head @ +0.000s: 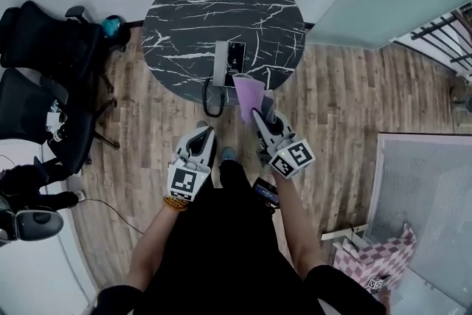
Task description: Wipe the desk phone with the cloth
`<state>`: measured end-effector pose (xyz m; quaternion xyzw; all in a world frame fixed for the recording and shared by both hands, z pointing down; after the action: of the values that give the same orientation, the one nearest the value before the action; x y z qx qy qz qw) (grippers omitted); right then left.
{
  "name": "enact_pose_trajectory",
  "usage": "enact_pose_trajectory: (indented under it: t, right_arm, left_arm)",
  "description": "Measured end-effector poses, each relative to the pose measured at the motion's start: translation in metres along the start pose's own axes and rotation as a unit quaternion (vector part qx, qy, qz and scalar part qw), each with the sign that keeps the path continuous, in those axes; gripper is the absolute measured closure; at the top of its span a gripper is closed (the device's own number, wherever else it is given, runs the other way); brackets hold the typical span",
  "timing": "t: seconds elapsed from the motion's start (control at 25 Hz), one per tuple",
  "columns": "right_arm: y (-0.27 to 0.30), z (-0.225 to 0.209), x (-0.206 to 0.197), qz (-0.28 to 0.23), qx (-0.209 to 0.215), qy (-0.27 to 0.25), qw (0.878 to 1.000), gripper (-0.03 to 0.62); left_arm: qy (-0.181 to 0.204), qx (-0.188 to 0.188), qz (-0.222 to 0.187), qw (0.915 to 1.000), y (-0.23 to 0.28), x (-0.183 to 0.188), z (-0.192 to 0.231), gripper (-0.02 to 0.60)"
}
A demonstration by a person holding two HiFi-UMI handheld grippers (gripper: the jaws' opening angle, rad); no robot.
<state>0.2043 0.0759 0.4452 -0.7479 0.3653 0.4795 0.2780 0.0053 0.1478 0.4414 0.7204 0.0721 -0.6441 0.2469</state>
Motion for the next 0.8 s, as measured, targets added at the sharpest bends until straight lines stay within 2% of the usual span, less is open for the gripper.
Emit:
enact_pose_trajectory:
  t: [0.2, 0.44, 0.52, 0.68, 0.8]
  right_arm:
    - [0.027, -0.023, 0.005, 0.046, 0.007, -0.01, 0.999, 0.539]
    - [0.084, -0.057, 0.029, 0.074, 0.006, 0.005, 0.997, 0.539]
    - [0.103, -0.067, 0.032, 0.085, 0.004, -0.003, 0.996, 0.539]
    - [0.138, -0.085, 0.033, 0.097, -0.008, -0.007, 0.995, 0.539]
    - [0.156, -0.099, 0.028, 0.113, -0.016, -0.004, 0.993, 0.539]
  left_arm:
    - [-0.032, -0.003, -0.01, 0.9994, 0.035, -0.004, 0.024, 0.568]
    - [-0.005, -0.027, -0.057, 0.998, 0.085, 0.025, 0.084, 0.568]
    - [-0.015, -0.024, -0.064, 0.9975, 0.097, 0.029, 0.107, 0.568]
    - [-0.037, -0.029, -0.067, 0.9967, 0.115, 0.029, 0.141, 0.568]
    - [-0.043, -0.042, -0.059, 0.9964, 0.125, 0.024, 0.15, 0.568]
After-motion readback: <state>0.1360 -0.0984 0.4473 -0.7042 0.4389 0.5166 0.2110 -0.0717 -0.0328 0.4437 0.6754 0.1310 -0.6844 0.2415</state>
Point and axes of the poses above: the fingertips, and each gripper's own axes: y forward along the fingers, z to its left, x out of its top, the point moved 7 cm from there along -y, backward along the fingers, and after that the axes turned 6 degrees about x, right-handed, at the moved point
